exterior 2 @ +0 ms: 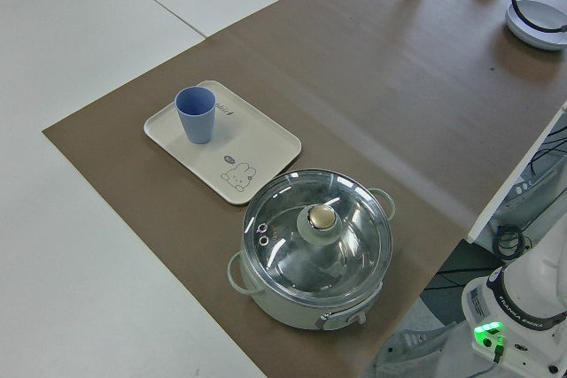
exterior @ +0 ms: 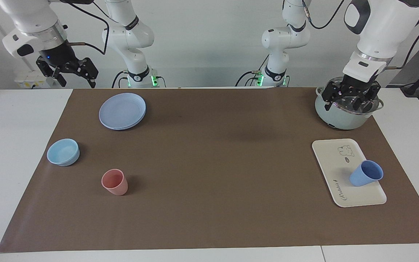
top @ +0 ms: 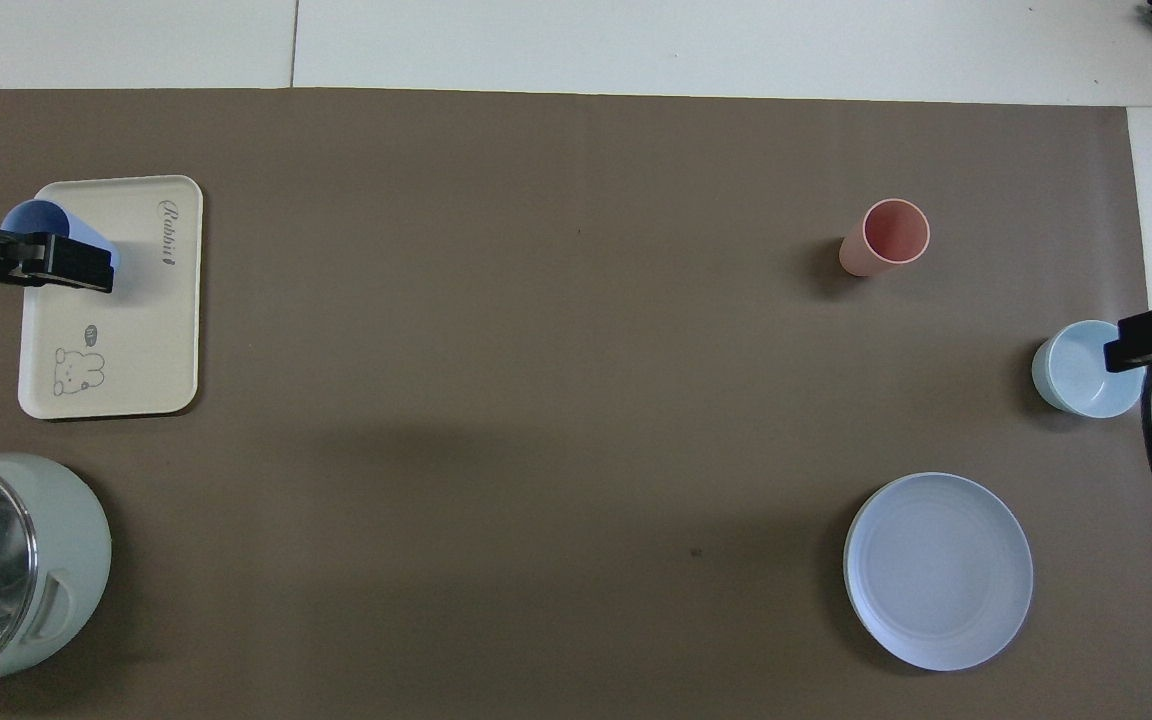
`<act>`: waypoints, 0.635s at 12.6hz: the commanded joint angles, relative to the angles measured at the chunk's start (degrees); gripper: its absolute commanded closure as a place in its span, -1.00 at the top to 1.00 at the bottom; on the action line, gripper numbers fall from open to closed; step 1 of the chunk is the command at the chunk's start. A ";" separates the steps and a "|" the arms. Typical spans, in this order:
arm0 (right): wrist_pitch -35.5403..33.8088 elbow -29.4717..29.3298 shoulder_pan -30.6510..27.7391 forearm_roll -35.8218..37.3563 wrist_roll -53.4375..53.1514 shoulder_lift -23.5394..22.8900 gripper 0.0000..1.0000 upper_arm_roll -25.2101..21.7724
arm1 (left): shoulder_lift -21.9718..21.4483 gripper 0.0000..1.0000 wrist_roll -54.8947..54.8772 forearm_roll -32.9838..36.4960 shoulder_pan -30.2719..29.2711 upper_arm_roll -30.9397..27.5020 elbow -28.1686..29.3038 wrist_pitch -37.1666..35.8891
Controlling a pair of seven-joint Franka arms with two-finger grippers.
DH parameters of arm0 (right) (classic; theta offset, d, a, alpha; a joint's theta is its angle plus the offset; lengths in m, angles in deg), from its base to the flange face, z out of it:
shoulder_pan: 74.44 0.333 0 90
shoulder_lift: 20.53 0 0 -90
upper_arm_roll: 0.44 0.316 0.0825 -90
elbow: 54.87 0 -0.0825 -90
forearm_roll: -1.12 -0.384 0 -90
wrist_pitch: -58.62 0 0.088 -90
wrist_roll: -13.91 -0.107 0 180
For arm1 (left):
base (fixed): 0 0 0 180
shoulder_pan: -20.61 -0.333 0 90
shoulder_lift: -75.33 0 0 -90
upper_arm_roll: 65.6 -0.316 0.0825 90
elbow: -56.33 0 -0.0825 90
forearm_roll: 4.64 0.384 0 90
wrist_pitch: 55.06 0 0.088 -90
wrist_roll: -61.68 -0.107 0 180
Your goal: Place cup on tray
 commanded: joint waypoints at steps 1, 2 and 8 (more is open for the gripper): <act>0.40 3.85 -0.67 0.95 0.94 2.79 1.00 -0.01 | -1.20 1.00 -0.04 -1.28 1.00 0.16 1.77 1.48; 0.40 3.77 -0.85 0.34 1.12 2.80 1.00 -0.01 | -1.46 1.00 0.84 -2.76 0.74 0.16 2.12 1.39; 5.31 5.62 -0.77 2.87 1.64 3.24 1.00 -0.01 | -1.46 1.00 0.59 -4.44 7.77 -9.58 -2.01 -9.23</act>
